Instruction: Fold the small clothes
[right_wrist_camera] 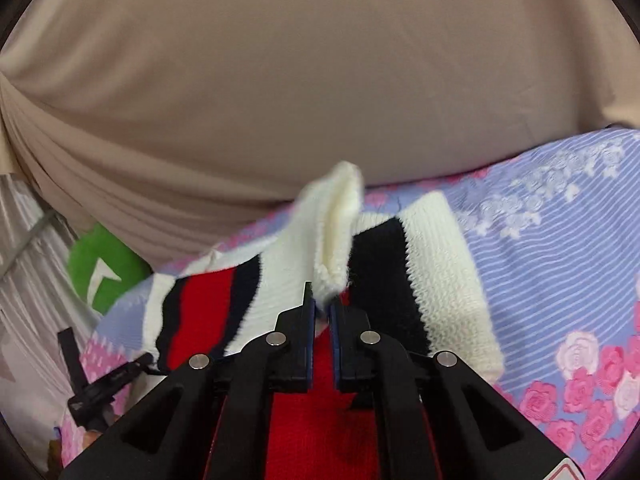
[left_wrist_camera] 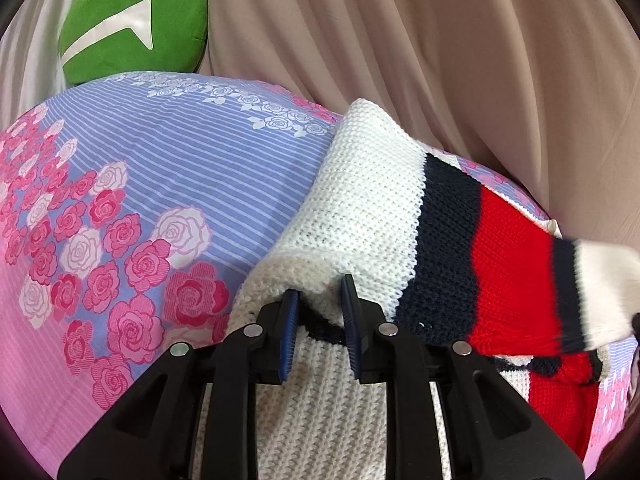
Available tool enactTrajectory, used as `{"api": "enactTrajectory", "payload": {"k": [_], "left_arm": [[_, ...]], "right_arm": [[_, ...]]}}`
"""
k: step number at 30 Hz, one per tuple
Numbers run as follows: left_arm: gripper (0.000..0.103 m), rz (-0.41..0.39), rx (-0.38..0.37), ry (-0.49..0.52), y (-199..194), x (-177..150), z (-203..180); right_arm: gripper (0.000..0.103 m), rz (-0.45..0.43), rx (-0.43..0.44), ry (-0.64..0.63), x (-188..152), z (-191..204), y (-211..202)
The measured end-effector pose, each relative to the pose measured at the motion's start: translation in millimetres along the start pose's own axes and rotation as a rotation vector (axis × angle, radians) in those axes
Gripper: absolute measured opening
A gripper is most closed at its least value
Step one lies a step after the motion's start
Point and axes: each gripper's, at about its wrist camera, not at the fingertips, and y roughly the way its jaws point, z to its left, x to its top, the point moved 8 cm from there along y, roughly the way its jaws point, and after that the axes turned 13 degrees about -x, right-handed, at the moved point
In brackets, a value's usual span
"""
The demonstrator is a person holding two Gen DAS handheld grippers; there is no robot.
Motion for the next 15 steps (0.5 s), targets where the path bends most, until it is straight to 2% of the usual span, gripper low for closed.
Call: {"api": "enactTrajectory", "payload": {"k": [2,3,4,6,8,9,10,12,15], "left_arm": [[0.021,0.003,0.012,0.017,1.1,-0.1,-2.4],[0.021,0.004,0.017,0.028,1.2,-0.3,-4.0],[0.021,0.004,0.024,0.037,1.0,-0.4,-4.9],[0.021,0.004,0.027,0.041,0.8,-0.3,-4.7],[0.021,0.007,0.025,0.035,1.0,0.1,-3.1],[0.021,0.007,0.027,0.036,1.0,0.3,-3.1],[0.021,0.007,0.029,0.039,1.1,0.7,-2.9],[0.021,0.008,0.036,0.046,1.4,0.8,-1.8],[0.021,0.008,0.035,0.048,1.8,1.4,-0.3]], "right_arm": [[0.006,0.067,-0.155,-0.077,-16.3,-17.4,32.3],[0.006,0.128,-0.202,-0.105,-28.3,-24.6,51.3],[0.006,0.146,-0.205,-0.099,-34.9,-26.0,60.6],[0.006,0.096,-0.188,-0.112,-25.3,-17.6,47.1],[0.006,0.056,-0.13,-0.106,-16.3,-6.6,34.3],[0.006,0.046,-0.139,-0.115,-14.6,-6.4,33.7],[0.006,0.054,-0.155,-0.121,-16.9,-6.8,38.8],[0.006,0.14,-0.203,-0.129,-36.3,-16.2,70.2],[0.007,0.142,-0.171,-0.067,-36.8,-18.4,67.9]]}}
